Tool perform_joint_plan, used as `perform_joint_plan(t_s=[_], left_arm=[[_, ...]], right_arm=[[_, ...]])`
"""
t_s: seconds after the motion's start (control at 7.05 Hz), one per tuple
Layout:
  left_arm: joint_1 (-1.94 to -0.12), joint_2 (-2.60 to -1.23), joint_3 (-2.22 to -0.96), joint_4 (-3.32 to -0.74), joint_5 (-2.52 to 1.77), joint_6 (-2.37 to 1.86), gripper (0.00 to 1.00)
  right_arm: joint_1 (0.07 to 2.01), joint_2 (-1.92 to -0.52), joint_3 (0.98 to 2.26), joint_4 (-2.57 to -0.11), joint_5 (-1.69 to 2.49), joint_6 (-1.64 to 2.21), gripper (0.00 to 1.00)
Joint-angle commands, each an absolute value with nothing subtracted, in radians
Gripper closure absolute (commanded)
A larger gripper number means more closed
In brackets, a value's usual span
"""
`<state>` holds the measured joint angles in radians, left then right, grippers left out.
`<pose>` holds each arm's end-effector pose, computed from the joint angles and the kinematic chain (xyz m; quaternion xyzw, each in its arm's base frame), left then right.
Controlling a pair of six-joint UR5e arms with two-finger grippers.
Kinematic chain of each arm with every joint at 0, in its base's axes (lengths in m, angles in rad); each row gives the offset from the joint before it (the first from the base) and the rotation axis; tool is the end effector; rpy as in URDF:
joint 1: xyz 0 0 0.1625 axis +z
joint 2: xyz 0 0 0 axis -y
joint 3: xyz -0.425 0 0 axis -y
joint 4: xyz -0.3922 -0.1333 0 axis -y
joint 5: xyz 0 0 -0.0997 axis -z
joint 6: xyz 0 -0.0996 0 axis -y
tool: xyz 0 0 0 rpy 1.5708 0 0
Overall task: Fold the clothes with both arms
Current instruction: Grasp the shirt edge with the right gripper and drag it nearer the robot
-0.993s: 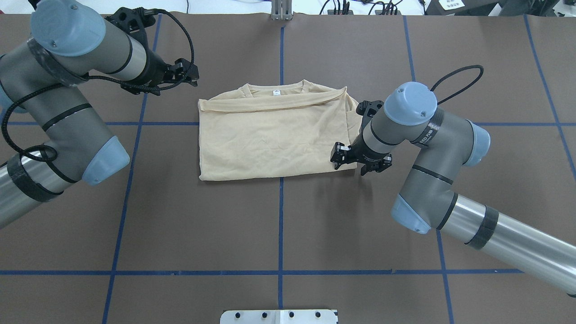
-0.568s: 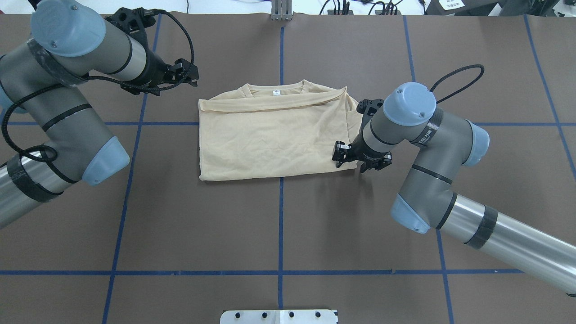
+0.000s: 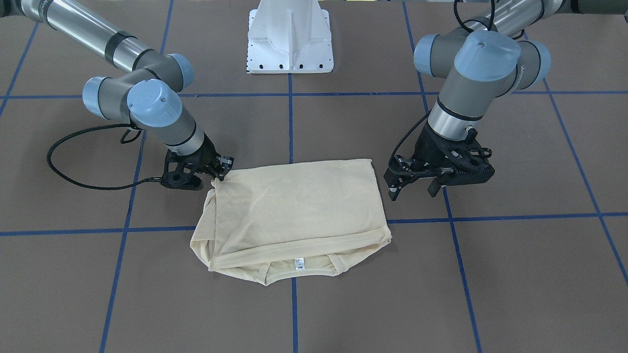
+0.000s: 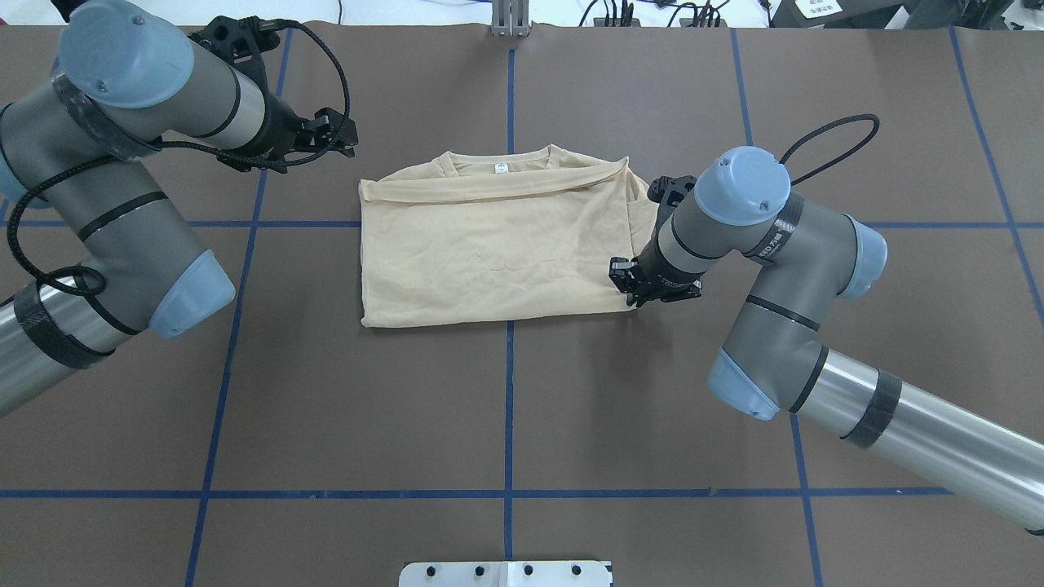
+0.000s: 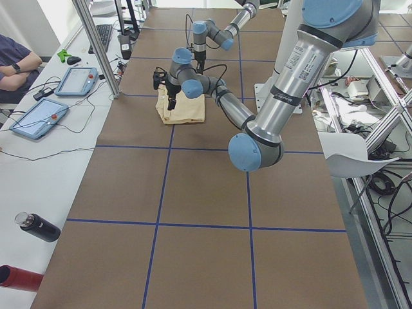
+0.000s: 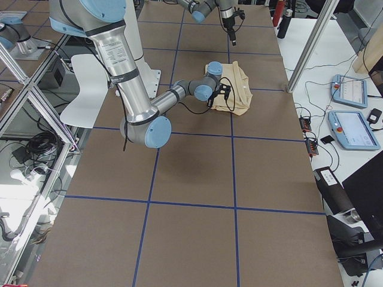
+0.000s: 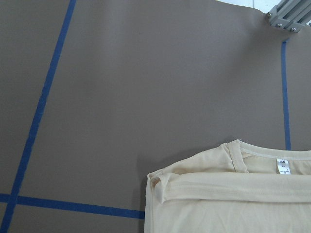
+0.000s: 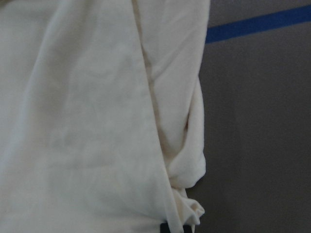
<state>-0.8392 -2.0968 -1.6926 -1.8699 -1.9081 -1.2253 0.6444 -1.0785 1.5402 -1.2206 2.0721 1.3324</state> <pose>0.3667 -0.5586 0.2674 0.1270 0.4563 -0.1402 0.8695 -0.4955 -0.4792 0.3501 -0.0426 -0.4432 0.0835 0.8915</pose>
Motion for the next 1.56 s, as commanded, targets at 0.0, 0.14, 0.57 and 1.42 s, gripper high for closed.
perform_joint_plan(t_s=[0.0,0.14,0.57,1.42], left_arm=[[-0.838,-2.094,-1.692,-1.870,-1.901,-1.226,0.00],[-0.838,-2.095,-1.695,-1.870,-1.901,-1.224,0.00],[-0.838,-2.094,-1.697,-1.870,-1.901,-1.224,0.00],[-0.838,-2.088,-1.700,-1.868,-1.899,-1.224,0.00]], right_arm=[[0.658,-1.078,1.545,-1.235,2.078,1.331,1.00],[0.673,-1.088,1.557,-1.235,2.086,1.331,1.00],[0.681,-1.259,1.754,-1.247,2.127,1.333,1.00],[0.447,-1.463,2.104,-1.607,2.288,1.371,1.00]])
